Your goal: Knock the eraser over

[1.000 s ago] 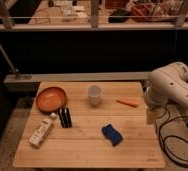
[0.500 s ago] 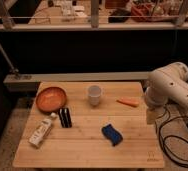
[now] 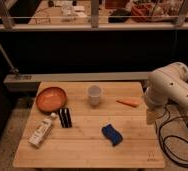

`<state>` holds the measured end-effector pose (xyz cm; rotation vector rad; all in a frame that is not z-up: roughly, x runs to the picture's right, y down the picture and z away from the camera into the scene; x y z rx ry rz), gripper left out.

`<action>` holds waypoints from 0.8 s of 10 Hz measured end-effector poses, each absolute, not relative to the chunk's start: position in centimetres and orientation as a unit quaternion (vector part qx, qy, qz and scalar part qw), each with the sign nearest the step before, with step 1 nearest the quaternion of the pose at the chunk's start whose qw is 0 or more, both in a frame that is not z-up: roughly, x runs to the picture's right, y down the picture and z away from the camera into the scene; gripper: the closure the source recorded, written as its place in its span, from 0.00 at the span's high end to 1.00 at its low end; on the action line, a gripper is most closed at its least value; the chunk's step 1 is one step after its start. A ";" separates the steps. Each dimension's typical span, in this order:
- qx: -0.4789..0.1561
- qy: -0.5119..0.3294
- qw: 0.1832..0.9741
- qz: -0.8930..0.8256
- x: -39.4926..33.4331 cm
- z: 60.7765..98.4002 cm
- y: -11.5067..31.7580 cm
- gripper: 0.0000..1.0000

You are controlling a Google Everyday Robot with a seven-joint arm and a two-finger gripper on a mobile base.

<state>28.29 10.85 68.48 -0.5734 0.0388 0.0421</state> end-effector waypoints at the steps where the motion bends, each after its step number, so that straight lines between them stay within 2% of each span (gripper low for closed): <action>1: -0.282 0.019 0.959 0.019 28.1 68.4 10.9 0.80; 8: -0.270 -0.007 0.960 -0.076 21.2 67.9 10.4 0.80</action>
